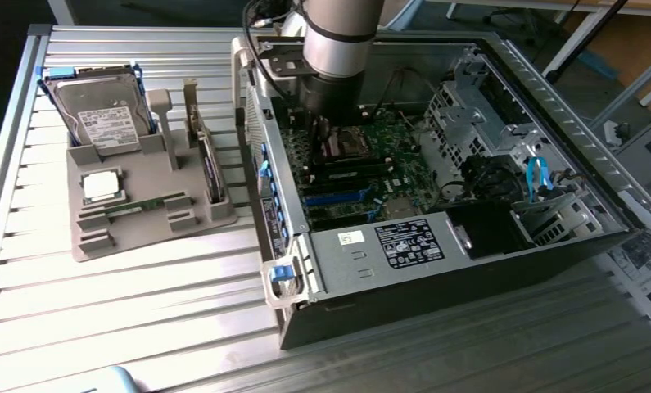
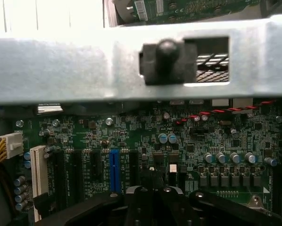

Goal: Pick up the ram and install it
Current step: 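Press down the ram until it locks into place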

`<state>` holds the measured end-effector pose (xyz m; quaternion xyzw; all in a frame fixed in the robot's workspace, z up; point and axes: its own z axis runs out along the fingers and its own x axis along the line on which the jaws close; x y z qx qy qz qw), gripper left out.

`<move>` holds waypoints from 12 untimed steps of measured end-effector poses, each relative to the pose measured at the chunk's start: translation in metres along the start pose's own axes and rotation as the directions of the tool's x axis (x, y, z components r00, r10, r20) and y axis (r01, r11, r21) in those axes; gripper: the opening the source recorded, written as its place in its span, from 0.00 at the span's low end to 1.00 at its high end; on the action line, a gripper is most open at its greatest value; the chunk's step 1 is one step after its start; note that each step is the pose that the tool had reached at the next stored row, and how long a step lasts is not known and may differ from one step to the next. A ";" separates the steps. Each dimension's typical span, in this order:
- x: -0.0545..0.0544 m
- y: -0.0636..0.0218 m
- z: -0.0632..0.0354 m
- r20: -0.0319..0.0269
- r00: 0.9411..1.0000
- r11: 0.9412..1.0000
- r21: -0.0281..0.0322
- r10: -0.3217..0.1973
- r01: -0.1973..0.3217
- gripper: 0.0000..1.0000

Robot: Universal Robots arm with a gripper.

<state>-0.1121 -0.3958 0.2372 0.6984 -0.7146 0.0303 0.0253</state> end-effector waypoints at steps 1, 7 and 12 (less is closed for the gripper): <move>0.000 0.0000 -0.0019 0.000 1.000 1.000 0.000 0.000 0.000 0.11; 0.001 -0.0001 -0.0124 0.000 1.000 1.000 0.000 0.000 0.000 0.11; 0.002 -0.0002 -0.0201 0.000 1.000 1.000 0.000 0.000 0.000 0.11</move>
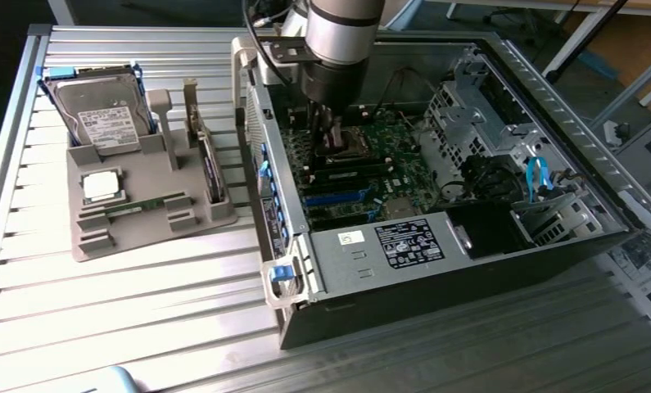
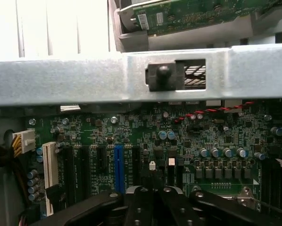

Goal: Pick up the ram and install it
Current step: 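Press down the ram until it locks into place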

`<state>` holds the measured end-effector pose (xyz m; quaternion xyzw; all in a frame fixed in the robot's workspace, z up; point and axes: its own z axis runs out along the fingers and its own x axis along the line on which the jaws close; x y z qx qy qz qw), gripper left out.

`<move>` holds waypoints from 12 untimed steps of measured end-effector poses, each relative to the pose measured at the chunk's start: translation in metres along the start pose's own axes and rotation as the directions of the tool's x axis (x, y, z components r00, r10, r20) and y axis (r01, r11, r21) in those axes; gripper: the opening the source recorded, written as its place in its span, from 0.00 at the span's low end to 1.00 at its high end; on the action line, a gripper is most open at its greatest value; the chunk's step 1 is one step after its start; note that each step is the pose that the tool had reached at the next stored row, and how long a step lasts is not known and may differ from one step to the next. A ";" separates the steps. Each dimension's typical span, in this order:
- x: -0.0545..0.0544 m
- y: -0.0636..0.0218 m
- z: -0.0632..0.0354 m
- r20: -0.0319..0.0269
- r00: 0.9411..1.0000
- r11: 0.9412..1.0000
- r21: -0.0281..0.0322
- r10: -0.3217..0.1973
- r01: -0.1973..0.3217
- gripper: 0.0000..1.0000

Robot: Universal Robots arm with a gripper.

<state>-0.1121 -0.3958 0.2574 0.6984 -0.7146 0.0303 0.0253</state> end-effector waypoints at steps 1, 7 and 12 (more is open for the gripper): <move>0.000 0.0000 -0.0017 0.000 1.000 1.000 0.000 0.000 0.000 0.11; 0.001 -0.0001 -0.0087 0.000 1.000 1.000 0.000 0.000 0.000 0.11; 0.001 -0.0038 -0.0093 0.000 1.000 1.000 0.000 0.000 0.000 0.11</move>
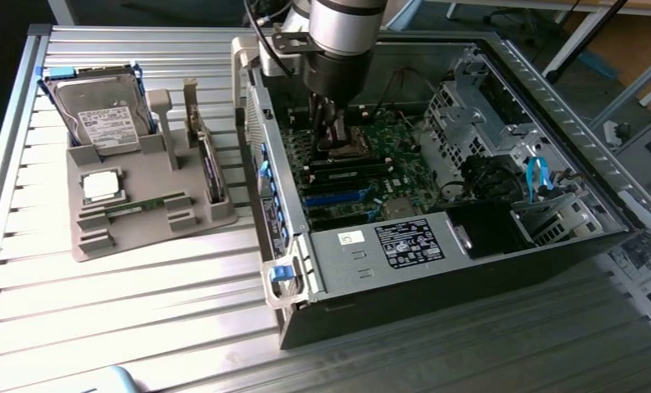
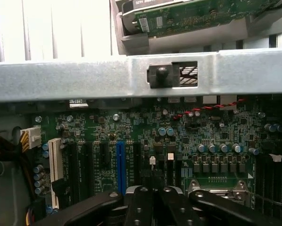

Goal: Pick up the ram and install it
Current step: 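Press down the ram until it locks into place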

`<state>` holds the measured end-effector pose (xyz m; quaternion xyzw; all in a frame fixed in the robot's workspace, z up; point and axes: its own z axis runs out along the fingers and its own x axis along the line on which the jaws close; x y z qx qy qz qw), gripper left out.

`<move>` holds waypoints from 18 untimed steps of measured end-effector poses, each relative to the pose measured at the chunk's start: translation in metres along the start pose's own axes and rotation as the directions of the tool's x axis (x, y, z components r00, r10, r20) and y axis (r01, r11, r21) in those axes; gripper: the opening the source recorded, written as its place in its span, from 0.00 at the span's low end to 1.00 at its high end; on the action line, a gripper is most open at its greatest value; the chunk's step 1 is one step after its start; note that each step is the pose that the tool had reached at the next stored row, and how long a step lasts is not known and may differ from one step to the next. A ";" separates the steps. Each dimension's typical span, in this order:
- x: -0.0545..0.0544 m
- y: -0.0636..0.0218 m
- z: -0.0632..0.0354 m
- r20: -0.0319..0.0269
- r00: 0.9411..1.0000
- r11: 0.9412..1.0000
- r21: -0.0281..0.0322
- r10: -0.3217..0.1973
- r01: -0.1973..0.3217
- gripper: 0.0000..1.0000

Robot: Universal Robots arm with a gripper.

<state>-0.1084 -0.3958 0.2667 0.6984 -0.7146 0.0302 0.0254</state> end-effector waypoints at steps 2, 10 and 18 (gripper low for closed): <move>0.000 -0.0028 0.0000 0.000 1.000 1.000 0.000 0.000 0.000 0.11; 0.000 -0.0156 0.0001 0.000 1.000 1.000 -0.001 0.000 0.000 0.11; -0.001 -0.0247 0.0002 -0.002 1.000 1.000 -0.001 0.000 0.000 0.11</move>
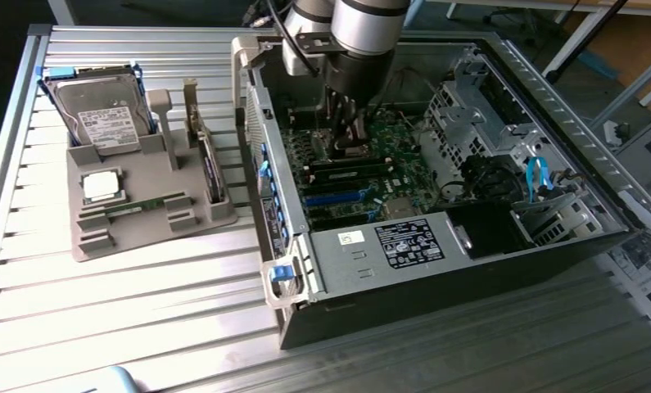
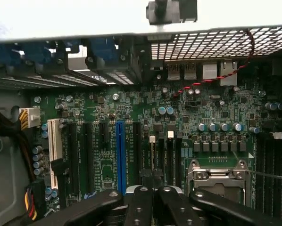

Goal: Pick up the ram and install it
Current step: 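Press down the ram until it locks into place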

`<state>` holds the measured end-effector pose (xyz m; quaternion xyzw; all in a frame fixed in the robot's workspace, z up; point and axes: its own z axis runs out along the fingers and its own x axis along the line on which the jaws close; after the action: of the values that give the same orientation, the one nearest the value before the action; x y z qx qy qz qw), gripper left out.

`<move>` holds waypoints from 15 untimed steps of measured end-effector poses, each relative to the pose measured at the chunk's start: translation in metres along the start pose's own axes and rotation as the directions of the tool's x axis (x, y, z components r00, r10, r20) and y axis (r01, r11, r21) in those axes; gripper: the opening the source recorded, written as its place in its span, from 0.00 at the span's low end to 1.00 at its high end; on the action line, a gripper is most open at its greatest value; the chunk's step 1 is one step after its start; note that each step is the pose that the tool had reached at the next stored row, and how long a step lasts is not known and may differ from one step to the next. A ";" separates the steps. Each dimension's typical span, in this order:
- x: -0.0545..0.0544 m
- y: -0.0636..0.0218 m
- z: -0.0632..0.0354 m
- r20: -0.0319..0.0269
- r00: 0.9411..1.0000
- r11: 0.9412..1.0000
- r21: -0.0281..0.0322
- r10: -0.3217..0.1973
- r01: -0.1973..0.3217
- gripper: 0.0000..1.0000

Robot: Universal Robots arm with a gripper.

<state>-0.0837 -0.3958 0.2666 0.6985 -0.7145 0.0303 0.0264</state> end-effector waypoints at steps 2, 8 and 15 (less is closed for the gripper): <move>0.000 -0.0019 0.0000 0.000 1.000 1.000 0.000 0.000 0.000 0.11; 0.000 -0.0093 0.0000 -0.001 1.000 1.000 0.000 0.000 0.000 0.11; 0.000 -0.0172 0.0001 -0.002 1.000 1.000 0.000 0.000 0.000 0.11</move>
<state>-0.0665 -0.3958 0.2667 0.6984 -0.7145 0.0309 0.0270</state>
